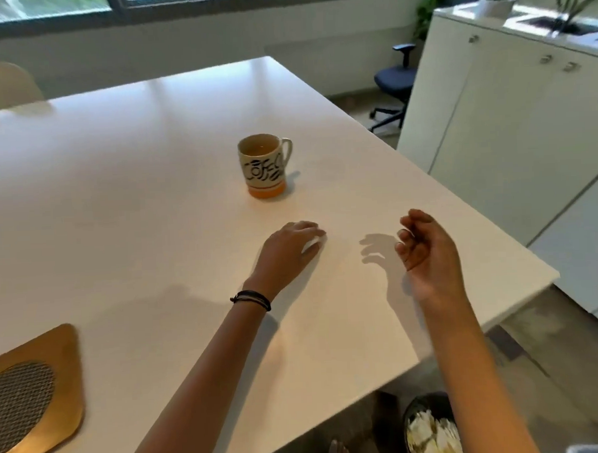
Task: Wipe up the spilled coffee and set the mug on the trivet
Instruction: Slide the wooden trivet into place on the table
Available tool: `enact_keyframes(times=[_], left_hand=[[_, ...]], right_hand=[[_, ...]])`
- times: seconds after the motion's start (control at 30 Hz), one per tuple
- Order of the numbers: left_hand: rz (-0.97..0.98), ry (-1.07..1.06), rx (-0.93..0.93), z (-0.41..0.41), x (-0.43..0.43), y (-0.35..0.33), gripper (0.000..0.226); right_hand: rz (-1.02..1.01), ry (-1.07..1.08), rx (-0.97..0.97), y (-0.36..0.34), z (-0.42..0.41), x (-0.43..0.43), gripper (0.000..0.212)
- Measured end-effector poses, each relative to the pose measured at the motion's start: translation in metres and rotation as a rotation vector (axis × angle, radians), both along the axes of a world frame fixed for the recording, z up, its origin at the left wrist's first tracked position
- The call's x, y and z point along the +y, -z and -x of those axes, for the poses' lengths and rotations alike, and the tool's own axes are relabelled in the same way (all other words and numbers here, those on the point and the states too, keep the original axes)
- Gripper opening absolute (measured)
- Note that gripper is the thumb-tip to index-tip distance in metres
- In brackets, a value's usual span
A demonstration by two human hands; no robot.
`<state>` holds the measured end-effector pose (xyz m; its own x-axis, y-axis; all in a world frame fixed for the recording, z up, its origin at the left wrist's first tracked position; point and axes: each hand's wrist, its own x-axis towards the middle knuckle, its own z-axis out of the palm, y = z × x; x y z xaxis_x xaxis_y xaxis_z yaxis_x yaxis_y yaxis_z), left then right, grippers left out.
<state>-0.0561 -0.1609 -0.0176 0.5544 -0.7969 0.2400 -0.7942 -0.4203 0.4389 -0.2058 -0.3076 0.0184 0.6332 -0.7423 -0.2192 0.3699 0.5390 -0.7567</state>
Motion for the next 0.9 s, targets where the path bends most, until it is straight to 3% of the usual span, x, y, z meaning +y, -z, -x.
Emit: enact_keyframes(times=[0.4, 0.63, 0.9], left_hand=[[0.055, -0.406, 0.064, -0.038, 0.136, -0.012, 0.025], [0.159, -0.672, -0.001, -0.043, 0.216, -0.019, 0.022], [0.117, -0.925, -0.004, -0.032, 0.303, -0.018, 0.023]], right_hand=[[0.212, -0.512, 0.048, -0.013, -0.095, 0.096, 0.031], [0.432, -0.844, 0.057, -0.009, -0.116, 0.165, 0.026], [0.663, -1.183, 0.126, 0.01, -0.125, 0.237, 0.027]])
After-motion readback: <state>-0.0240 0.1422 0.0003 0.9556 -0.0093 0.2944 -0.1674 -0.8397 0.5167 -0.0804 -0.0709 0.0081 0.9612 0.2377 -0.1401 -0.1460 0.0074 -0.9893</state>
